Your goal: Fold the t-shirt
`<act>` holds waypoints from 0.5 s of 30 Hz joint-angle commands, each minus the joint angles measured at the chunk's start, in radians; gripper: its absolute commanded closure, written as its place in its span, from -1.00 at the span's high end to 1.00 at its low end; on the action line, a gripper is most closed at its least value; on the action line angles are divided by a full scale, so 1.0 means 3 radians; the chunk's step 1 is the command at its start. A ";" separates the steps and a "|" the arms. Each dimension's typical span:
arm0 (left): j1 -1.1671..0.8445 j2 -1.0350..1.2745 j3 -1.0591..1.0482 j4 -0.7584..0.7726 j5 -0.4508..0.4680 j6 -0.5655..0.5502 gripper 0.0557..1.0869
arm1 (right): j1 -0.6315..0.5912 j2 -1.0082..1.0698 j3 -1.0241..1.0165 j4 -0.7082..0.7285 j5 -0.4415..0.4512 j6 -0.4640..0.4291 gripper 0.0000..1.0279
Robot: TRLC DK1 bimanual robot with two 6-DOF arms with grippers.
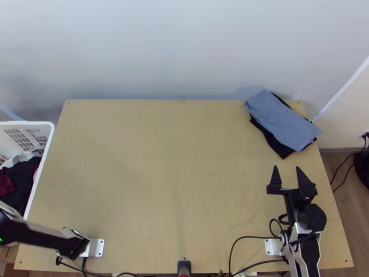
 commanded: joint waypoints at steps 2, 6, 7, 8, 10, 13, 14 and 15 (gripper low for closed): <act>0.0233 0.0673 0.0585 -0.0483 0.0313 -0.0138 0.91 | -0.0009 -0.0020 -0.0014 -0.0073 0.0015 -0.0057 0.93; 0.0340 0.1097 0.0810 -0.0570 0.0395 -0.0246 0.91 | -0.0009 -0.0020 -0.0014 -0.0073 0.0015 -0.0057 0.93; 0.0355 0.1194 0.0846 -0.0580 0.0395 -0.0276 0.91 | -0.0009 -0.0020 -0.0014 -0.0073 0.0015 -0.0057 0.93; 0.0366 0.1286 0.0871 -0.0600 0.0400 -0.0302 0.91 | -0.0009 -0.0020 -0.0014 -0.0073 0.0015 -0.0057 0.93; 0.0401 0.1450 0.0897 -0.0662 0.0523 -0.0292 0.91 | -0.0009 -0.0020 -0.0014 -0.0073 0.0015 -0.0057 0.93; 0.0432 0.1660 0.0892 -0.0692 0.0738 -0.0261 0.91 | -0.0009 -0.0020 -0.0014 -0.0073 0.0015 -0.0057 0.93; 0.0427 0.1736 0.0902 -0.0692 0.0743 -0.0256 0.91 | -0.0009 -0.0020 -0.0014 -0.0073 0.0015 -0.0057 0.93; 0.0427 0.1798 0.0892 -0.0697 0.0753 -0.0256 0.91 | -0.0009 -0.0020 -0.0014 -0.0073 0.0015 -0.0057 0.93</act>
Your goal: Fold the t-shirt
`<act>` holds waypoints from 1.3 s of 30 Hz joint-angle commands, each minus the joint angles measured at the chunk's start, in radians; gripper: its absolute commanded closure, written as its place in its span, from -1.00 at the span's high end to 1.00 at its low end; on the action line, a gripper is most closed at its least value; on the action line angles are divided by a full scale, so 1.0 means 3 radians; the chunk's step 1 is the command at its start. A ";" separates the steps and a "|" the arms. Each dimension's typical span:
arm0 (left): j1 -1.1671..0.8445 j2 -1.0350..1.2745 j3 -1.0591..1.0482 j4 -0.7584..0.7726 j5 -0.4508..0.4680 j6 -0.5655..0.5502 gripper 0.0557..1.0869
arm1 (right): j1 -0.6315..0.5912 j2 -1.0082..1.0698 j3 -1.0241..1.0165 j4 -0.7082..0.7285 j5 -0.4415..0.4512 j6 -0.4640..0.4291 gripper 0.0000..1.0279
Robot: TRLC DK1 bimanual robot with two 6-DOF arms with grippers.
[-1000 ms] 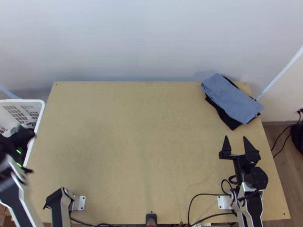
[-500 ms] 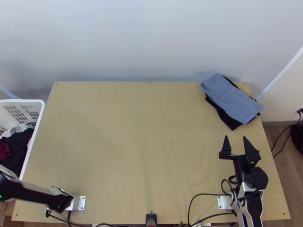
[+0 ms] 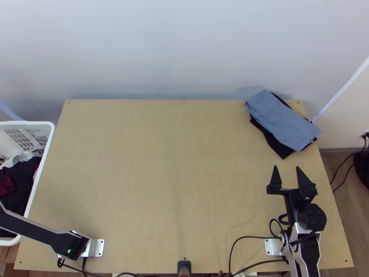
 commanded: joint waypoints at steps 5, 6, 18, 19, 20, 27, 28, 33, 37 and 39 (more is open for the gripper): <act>-0.0002 0.0483 0.0052 -0.0091 0.0188 -0.0007 0.90 | -0.0009 -0.0020 -0.0014 -0.0072 0.0015 -0.0057 0.93; -0.0007 0.0534 0.0052 -0.0091 0.0213 -0.0007 0.90 | -0.0009 -0.0020 -0.0014 -0.0072 0.0015 -0.0057 0.93; -0.0027 0.1000 0.0047 0.0124 0.0351 0.0050 0.55 | -0.0009 -0.0020 -0.0014 -0.0072 0.0015 -0.0057 0.93; -0.0027 0.1030 0.0047 0.0139 0.0351 0.0050 0.55 | -0.0009 -0.0020 -0.0014 -0.0072 0.0015 -0.0057 0.93; -0.0037 0.1046 0.0047 0.0144 0.0362 0.0070 0.55 | -0.0009 -0.0020 -0.0014 -0.0072 0.0015 -0.0057 0.93; -0.0165 0.1133 0.0042 0.0190 0.0372 0.0090 0.55 | -0.0009 -0.0020 -0.0014 -0.0072 0.0015 -0.0057 0.93; -0.0186 0.1143 0.0042 0.0190 0.0372 0.0090 0.56 | -0.0009 -0.0020 -0.0014 -0.0072 0.0015 -0.0057 0.93; -0.0278 0.1189 0.0027 0.0211 0.0367 0.0090 0.65 | -0.0009 -0.0020 -0.0014 -0.0072 0.0015 -0.0057 0.93; -0.0288 0.1225 0.0022 0.0287 0.0336 0.0085 0.64 | -0.0009 -0.0020 -0.0014 -0.0072 0.0015 -0.0057 0.93; -0.0288 0.1235 0.0012 0.0328 0.0290 0.0085 0.64 | -0.0009 -0.0020 -0.0014 -0.0072 0.0015 -0.0057 0.93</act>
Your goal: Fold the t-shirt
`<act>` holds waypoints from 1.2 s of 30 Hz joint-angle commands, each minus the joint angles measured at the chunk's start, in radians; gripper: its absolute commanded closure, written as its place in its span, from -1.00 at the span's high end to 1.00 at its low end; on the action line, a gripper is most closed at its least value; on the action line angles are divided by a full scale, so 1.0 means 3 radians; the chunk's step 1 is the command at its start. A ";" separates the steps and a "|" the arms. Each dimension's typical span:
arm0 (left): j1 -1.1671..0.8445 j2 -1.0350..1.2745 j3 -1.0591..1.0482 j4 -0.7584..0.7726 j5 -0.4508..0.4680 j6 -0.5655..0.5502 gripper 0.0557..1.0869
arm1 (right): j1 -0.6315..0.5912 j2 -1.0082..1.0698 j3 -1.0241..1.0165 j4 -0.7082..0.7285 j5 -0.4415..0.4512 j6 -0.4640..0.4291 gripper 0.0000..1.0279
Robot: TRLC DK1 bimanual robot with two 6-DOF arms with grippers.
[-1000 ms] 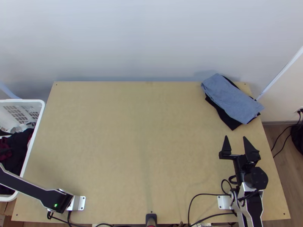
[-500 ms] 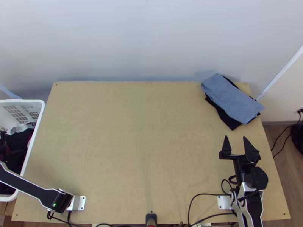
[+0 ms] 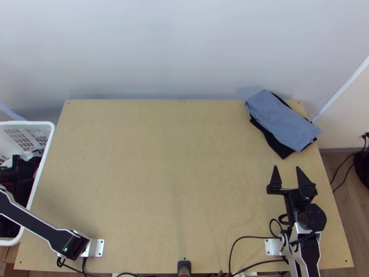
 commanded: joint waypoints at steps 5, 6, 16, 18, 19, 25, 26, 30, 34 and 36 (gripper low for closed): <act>0.0015 0.0066 -0.0172 0.0206 -0.0149 0.0073 0.08 | -0.0009 -0.0020 -0.0014 -0.0073 0.0015 -0.0057 0.93; 0.0020 0.0025 -0.0254 0.0308 -0.0185 0.0073 -0.17 | -0.0009 -0.0020 -0.0014 -0.0073 0.0015 -0.0057 0.93; 0.0066 -0.0225 -0.0628 0.0636 -0.0195 0.0226 -0.92 | -0.0009 -0.0020 -0.0014 -0.0073 0.0015 -0.0057 0.93; 0.0096 -0.0323 -0.0592 0.0641 -0.0170 0.0226 -0.92 | -0.0009 -0.0020 -0.0014 -0.0073 0.0015 -0.0057 0.93; 0.0107 -0.0384 -0.0566 0.0641 -0.0165 0.0216 -0.92 | -0.0009 -0.0020 -0.0014 -0.0073 0.0015 -0.0057 0.93; 0.0194 -0.0885 -0.0305 0.0712 -0.0149 0.0037 -0.92 | -0.0009 -0.0020 -0.0014 -0.0073 0.0015 -0.0057 0.93; 0.0209 -0.0977 -0.0270 0.0779 -0.0154 0.0006 -0.92 | -0.0009 -0.0020 -0.0014 -0.0073 0.0015 -0.0057 0.93; 0.0281 -0.1361 -0.0172 0.1157 -0.0190 -0.0173 -0.92 | -0.0009 -0.0020 -0.0014 -0.0073 0.0015 -0.0057 0.93; 0.0373 -0.1586 0.0088 0.1413 -0.0282 -0.0367 -0.92 | -0.0009 -0.0020 -0.0014 -0.0073 0.0015 -0.0057 0.93; 0.0429 -0.1621 0.0324 0.1428 -0.0292 -0.0479 -0.92 | -0.0009 -0.0020 -0.0014 -0.0073 0.0015 -0.0057 0.93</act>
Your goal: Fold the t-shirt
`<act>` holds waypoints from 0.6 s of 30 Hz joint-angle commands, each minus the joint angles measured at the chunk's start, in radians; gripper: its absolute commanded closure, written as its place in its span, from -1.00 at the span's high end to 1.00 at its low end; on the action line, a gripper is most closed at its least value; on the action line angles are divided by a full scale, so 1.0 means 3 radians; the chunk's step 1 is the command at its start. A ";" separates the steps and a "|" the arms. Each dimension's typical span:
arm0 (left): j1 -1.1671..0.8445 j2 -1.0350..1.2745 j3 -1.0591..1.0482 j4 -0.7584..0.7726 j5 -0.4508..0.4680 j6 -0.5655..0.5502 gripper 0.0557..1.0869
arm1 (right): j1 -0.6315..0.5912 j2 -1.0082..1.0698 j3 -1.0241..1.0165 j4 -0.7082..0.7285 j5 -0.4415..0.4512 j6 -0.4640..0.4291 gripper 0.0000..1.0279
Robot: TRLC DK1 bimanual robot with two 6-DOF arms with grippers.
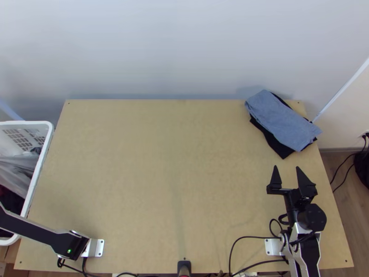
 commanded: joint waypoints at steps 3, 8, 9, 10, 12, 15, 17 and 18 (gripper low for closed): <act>0.0195 -0.0294 0.0686 0.0233 0.0033 -0.0411 -0.92 | -0.0009 -0.0020 -0.0014 -0.0073 0.0015 -0.0057 0.93; 0.0318 -0.0626 0.0691 0.0699 0.0018 -0.0595 -0.92 | -0.0009 -0.0020 -0.0014 -0.0073 0.0015 -0.0057 0.93; 0.0328 -0.0688 0.0691 0.0770 0.0013 -0.0625 -0.93 | -0.0009 -0.0020 -0.0014 -0.0073 0.0015 -0.0057 0.93; 0.0333 -0.0744 0.0686 0.0821 0.0013 -0.0630 -0.93 | -0.0009 -0.0020 -0.0014 -0.0073 0.0015 -0.0057 0.93; 0.0339 -0.0836 0.0686 0.0873 0.0013 -0.0636 -0.92 | -0.0009 -0.0020 -0.0014 -0.0073 0.0015 -0.0057 0.93; 0.0333 -0.0928 0.0686 0.0903 0.0013 -0.0671 -0.93 | -0.0009 -0.0020 -0.0014 -0.0073 0.0015 -0.0057 0.93; 0.0318 -0.1020 0.0681 0.0898 0.0018 -0.0671 -0.93 | -0.0009 -0.0020 -0.0014 -0.0073 0.0015 -0.0057 0.93; 0.0308 -0.1076 0.0681 0.0903 0.0018 -0.0671 -0.93 | -0.0009 -0.0020 -0.0014 -0.0073 0.0015 -0.0057 0.93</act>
